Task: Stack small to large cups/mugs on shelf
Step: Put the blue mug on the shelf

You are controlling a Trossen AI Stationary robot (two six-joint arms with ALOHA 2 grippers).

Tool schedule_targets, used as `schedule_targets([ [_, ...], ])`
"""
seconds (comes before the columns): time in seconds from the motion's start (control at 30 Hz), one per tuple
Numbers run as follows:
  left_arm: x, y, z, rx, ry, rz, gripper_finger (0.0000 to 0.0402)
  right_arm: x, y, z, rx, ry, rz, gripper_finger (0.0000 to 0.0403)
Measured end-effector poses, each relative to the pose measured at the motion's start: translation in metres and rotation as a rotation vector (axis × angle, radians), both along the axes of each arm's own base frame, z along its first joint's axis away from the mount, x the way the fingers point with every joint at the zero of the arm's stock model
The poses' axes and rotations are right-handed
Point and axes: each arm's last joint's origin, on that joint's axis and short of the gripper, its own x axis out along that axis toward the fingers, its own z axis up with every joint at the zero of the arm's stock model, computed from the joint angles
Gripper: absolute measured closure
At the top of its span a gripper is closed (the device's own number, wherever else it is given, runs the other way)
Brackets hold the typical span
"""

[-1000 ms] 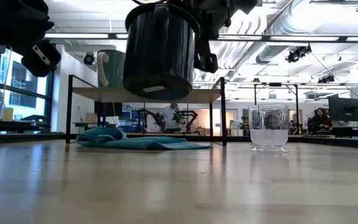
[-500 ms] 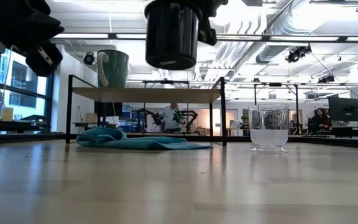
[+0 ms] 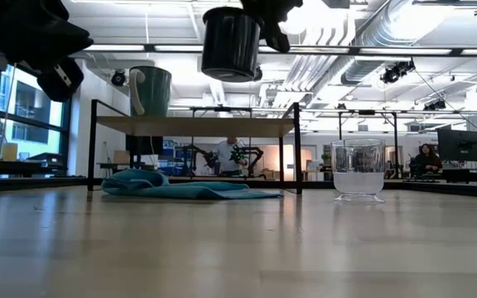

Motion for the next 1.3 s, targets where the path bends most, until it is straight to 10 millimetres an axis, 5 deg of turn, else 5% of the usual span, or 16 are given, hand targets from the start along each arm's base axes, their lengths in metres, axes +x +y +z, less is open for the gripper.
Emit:
schedule_targets([
  [0.53,0.000,0.001,0.000,0.006,-0.002,0.050,0.0376,-0.015,-0.047,0.002,-0.012,-0.001,-0.049,0.0403],
  [0.93,0.000,0.003,0.001,-0.022,-0.009,0.096,0.0376,0.003,-0.074,-0.022,-0.005,-0.038,-0.022,0.0403],
  [1.3,0.000,0.003,0.001,-0.045,-0.012,0.118,0.0376,0.026,-0.094,-0.018,-0.071,-0.087,-0.074,0.0403],
])
